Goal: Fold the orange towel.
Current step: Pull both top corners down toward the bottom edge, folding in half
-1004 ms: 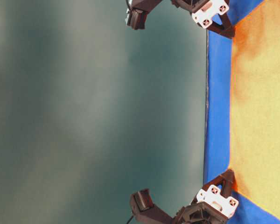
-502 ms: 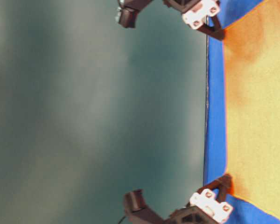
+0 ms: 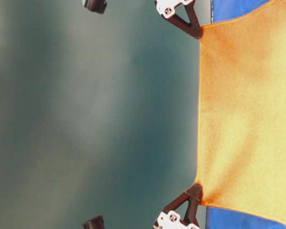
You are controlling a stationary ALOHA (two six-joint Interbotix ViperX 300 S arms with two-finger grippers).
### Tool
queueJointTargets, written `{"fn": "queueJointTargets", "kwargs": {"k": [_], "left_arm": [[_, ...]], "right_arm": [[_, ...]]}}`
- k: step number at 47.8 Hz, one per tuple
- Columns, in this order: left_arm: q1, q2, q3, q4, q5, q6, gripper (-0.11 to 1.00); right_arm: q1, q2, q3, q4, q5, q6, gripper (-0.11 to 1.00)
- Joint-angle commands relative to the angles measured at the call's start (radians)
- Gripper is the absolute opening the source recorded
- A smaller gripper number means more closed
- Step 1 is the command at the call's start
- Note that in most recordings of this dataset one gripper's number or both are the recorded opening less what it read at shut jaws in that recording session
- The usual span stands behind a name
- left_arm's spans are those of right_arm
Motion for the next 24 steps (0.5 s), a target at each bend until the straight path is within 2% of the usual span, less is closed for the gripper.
{"fn": "queueJointTargets", "kwargs": {"k": [1, 12, 24], "left_arm": [[-0.029, -0.031, -0.002, 0.0, -0.005, 0.002, 0.03], [-0.149, -0.067, 0.038, 0.0, 0.018, -0.002, 0.03], [-0.319, -0.11, 0.074, 0.0, 0.112, -0.044, 0.03]], "right_arm": [[0.021, -0.035, 0.006, 0.011, 0.0, 0.005, 0.01], [0.156, -0.124, 0.052, 0.023, 0.086, 0.037, 0.01], [0.33, -0.198, 0.097, 0.025, 0.143, 0.13, 0.01]]}}
